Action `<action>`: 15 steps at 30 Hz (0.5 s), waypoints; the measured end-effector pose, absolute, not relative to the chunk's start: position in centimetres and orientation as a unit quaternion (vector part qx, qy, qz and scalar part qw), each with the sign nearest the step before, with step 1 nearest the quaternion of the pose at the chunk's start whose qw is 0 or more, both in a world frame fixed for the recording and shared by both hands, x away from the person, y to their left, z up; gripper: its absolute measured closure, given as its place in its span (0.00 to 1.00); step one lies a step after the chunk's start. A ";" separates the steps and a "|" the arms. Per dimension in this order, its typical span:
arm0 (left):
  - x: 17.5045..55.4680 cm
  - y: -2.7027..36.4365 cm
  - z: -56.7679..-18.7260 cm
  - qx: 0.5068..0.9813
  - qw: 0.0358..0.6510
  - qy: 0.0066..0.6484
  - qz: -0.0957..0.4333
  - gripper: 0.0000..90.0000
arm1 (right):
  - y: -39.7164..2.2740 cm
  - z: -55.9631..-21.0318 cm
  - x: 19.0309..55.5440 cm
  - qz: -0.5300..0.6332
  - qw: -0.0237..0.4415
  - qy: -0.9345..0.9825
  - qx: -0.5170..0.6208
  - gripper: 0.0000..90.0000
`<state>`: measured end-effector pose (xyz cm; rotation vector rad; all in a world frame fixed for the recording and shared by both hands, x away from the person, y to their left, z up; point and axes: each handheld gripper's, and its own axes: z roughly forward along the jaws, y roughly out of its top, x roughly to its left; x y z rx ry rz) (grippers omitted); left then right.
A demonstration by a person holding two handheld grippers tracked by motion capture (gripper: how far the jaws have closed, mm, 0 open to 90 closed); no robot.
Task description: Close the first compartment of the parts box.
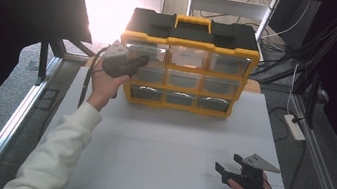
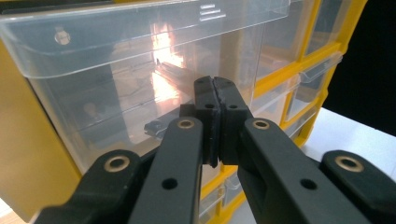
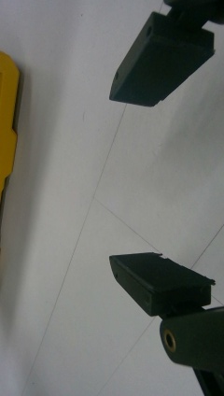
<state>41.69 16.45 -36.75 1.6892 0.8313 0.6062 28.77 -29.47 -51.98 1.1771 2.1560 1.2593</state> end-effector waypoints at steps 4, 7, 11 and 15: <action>42.0 16.5 -36.7 0.715 0.547 0.352 0.258 0.98 | -29.5 -52.0 28.8 0.447 0.189 0.768 0.418 0.20; 42.2 16.4 -36.7 0.715 0.544 0.354 0.259 0.98 | -29.5 -52.0 28.8 0.448 0.189 0.767 0.419 0.20; 42.5 16.5 -36.5 0.717 0.538 0.356 0.262 0.98 | -29.5 -52.0 28.8 0.446 0.190 0.768 0.419 0.20; 42.8 16.6 -36.6 0.718 0.536 0.358 0.263 0.98 | -29.5 -52.0 28.8 0.446 0.190 0.768 0.418 0.20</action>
